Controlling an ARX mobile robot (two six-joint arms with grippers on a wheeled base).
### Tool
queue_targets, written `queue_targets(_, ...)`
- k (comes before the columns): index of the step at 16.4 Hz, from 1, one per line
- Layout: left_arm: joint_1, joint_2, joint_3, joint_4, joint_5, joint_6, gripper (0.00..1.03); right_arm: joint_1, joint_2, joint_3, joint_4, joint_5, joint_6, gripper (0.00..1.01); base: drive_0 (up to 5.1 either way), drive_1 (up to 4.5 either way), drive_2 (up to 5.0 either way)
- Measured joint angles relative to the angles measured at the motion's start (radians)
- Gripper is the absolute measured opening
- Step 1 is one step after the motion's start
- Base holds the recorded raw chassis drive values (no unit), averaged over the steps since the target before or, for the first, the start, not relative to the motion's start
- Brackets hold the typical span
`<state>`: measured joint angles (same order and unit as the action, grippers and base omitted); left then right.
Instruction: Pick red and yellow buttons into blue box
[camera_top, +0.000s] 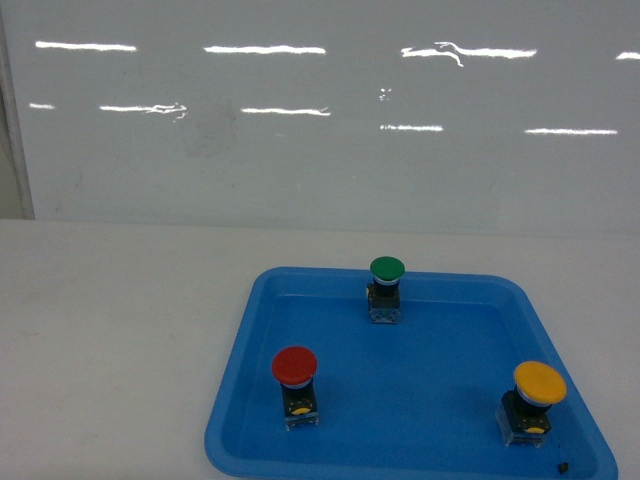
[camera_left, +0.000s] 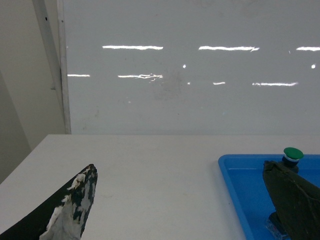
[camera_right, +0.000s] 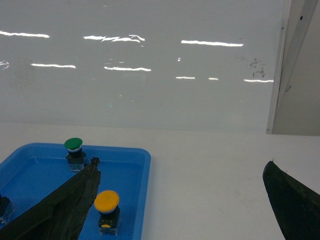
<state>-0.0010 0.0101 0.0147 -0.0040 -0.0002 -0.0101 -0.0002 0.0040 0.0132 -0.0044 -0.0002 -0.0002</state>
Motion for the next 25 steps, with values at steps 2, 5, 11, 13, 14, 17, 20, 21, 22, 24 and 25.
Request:
queue_targets(2,0.0,0.0,0.0,0.0,0.0,0.0,0.98,0.0,0.0,0.0,0.0,0.0,0.0,0.98,0.0,0.0,0.0)
queue_targets(5,0.0,0.0,0.0,0.0,0.0,0.0,0.98,0.0,0.0,0.0,0.0,0.0,0.0,0.98,0.0,0.0,0.0)
queue_targets(11,0.0,0.0,0.0,0.0,0.0,0.0,0.98,0.0,0.0,0.0,0.0,0.0,0.0,0.98,0.0,0.0,0.0)
queue_targets(13,0.0,0.0,0.0,0.0,0.0,0.0,0.98,0.0,0.0,0.0,0.0,0.0,0.0,0.98,0.0,0.0,0.0)
queue_targets(14,0.0,0.0,0.0,0.0,0.0,0.0,0.98,0.0,0.0,0.0,0.0,0.0,0.0,0.98,0.0,0.0,0.0)
queue_targets(17,0.0,0.0,0.0,0.0,0.0,0.0,0.98,0.0,0.0,0.0,0.0,0.0,0.0,0.98,0.0,0.0,0.0)
queue_targets(20,-0.039,0.007,0.0,0.029,-0.042,0.0,0.98,-0.029,0.023,0.0,0.053,-0.045,0.003,0.98,0.0,0.0,0.0)
queue_targets(21,-0.122,0.054,-0.001,0.116,-0.09,0.011,0.98,-0.053,0.092,0.0,0.113,-0.073,0.003,0.98,0.0,0.0,0.0)
queue_targets(22,-0.164,0.108,-0.001,0.174,-0.117,0.022,0.98,-0.055,0.14,0.0,0.159,-0.087,0.003,0.98,0.0,0.0,0.0)
queue_targets(24,-0.179,0.275,-0.001,0.34,-0.134,0.045,0.98,-0.044,0.264,0.0,0.283,-0.105,0.0,0.98,0.0,0.0,0.0)
queue_targets(25,-0.169,0.384,0.0,0.444,-0.133,0.053,0.98,-0.022,0.351,0.0,0.368,-0.106,0.0,0.98,0.0,0.0,0.0)
